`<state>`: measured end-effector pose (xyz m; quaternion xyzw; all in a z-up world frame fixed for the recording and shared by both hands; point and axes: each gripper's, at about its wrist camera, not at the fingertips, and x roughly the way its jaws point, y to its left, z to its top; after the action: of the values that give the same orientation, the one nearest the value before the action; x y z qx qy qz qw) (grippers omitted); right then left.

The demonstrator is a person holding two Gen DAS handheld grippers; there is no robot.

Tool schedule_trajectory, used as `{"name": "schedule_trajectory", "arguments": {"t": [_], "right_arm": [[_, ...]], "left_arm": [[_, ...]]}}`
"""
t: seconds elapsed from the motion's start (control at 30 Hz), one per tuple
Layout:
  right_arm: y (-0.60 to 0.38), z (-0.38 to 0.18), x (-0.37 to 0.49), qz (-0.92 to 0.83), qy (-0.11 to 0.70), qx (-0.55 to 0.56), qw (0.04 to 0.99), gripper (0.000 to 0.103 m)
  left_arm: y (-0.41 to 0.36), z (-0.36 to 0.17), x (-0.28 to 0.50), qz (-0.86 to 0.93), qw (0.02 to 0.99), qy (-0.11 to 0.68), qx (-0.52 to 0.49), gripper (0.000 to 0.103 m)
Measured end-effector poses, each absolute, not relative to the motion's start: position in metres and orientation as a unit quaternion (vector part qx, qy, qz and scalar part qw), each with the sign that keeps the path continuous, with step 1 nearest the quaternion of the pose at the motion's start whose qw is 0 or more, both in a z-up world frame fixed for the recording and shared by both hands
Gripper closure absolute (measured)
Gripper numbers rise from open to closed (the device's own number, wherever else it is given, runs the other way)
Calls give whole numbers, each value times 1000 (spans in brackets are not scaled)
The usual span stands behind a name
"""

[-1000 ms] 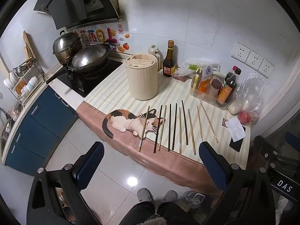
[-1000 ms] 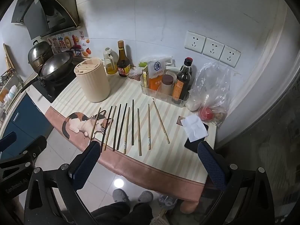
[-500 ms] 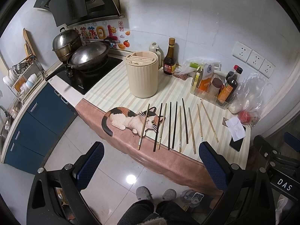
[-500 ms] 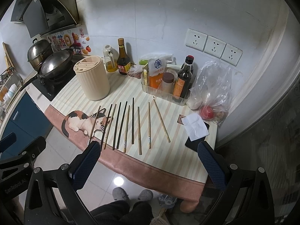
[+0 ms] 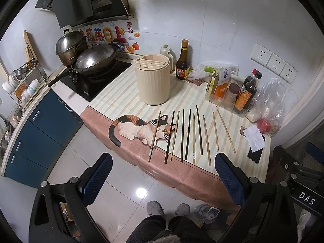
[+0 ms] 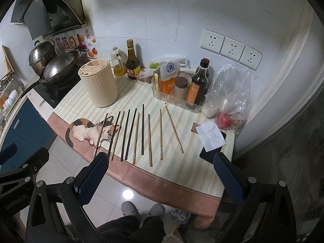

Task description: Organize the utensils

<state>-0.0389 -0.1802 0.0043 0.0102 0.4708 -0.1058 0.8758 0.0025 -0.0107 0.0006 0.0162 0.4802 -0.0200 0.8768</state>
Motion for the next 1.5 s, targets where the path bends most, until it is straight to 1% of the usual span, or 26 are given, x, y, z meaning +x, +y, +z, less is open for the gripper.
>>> {"name": "schedule_trajectory", "arguments": {"t": [1.5], "right_arm": [[-182, 7, -35, -107, 471, 13, 876, 0]], "left_arm": [[-10, 1, 6, -25, 876, 481, 15, 0]]}}
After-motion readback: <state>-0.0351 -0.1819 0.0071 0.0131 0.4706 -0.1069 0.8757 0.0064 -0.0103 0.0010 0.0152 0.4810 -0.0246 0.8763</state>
